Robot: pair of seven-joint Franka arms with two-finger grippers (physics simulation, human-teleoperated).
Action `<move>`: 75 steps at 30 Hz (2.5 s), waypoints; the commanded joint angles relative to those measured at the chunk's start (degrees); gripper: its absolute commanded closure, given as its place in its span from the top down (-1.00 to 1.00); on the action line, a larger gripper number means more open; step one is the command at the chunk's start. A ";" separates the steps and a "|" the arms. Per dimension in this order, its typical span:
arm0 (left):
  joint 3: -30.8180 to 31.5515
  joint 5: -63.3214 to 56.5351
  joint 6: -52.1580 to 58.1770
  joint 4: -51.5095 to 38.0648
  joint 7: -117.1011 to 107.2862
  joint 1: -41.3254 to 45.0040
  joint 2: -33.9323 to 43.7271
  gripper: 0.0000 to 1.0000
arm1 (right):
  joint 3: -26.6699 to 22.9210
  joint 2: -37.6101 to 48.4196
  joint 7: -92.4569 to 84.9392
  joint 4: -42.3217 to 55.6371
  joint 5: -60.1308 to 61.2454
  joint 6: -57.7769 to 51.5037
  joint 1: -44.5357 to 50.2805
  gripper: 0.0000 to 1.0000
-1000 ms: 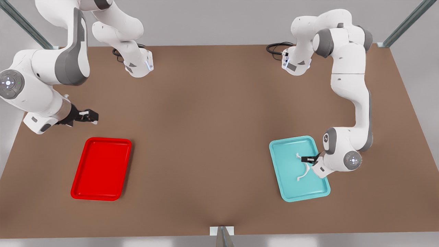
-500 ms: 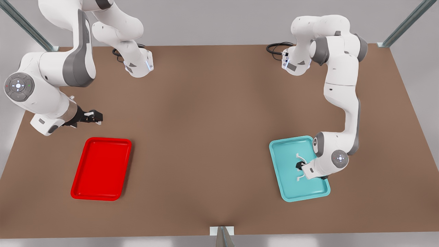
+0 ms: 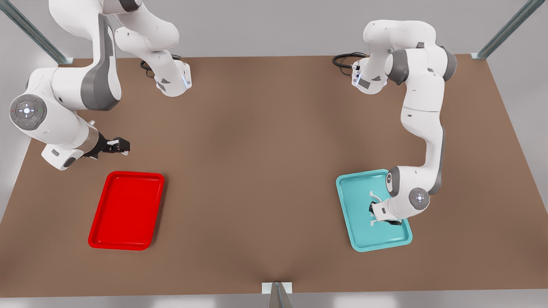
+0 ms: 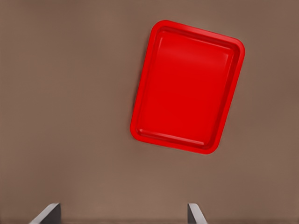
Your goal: Take the drainage pipe clamp from the left arm, pass it to the right arm, and place it in the plate on the right side
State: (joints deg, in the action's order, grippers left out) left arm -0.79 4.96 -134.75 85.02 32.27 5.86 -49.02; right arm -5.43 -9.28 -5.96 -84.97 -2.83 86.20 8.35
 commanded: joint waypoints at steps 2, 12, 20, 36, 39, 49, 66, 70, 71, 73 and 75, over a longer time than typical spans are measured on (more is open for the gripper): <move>0.00 -0.13 -0.51 -0.03 6.40 -0.06 -0.02 -0.01 | -0.02 0.06 -0.28 -0.02 0.02 -0.15 0.00 1.00; 0.00 1.37 0.10 -0.03 3.86 -0.06 0.51 -0.57 | -0.02 0.06 -0.19 -0.28 0.02 -0.15 0.35 1.00; -0.09 -2.67 19.35 1.29 -40.51 8.38 14.13 -0.57 | 0.24 -6.44 -0.02 6.13 1.16 1.34 11.42 1.00; 8.09 1.02 29.11 -31.93 -121.65 28.51 -3.71 -0.57 | 1.29 -14.19 -0.02 -3.53 10.13 36.58 29.53 1.00; 7.82 0.93 23.66 -32.20 -120.51 29.12 -4.68 -0.57 | 1.91 -10.49 -4.14 -12.06 9.95 46.60 30.76 1.00; 7.91 1.28 24.89 -32.11 -99.42 28.95 -4.68 -0.57 | 2.35 -11.10 -19.35 -17.33 9.07 53.20 33.14 1.00; 7.91 1.28 24.27 -32.11 -99.06 28.95 -5.12 -0.57 | 2.35 -18.58 -23.04 -15.93 8.98 62.87 32.43 1.00; 8.00 1.28 24.45 -32.11 -99.15 28.95 -5.03 -0.57 | 2.35 -19.36 -23.13 -16.10 8.90 63.22 32.61 1.00; 8.00 1.28 24.45 -32.11 -99.15 28.95 -5.03 -0.57 | 2.26 -19.89 -23.04 -16.02 8.90 63.22 32.70 1.00; 8.00 1.28 24.36 -32.11 -99.15 28.95 -5.03 -0.57 | 2.35 -20.42 -23.04 -15.84 8.90 63.22 32.61 1.00; 8.00 1.28 24.36 -32.11 -99.15 28.95 -5.03 -0.57 | 2.26 -21.48 -23.04 -14.96 8.90 63.22 32.52 1.00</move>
State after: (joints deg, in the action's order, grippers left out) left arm 7.19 6.17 -110.24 52.94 -64.34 34.80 -54.15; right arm -3.08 -30.47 -24.64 -100.15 5.96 148.91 40.92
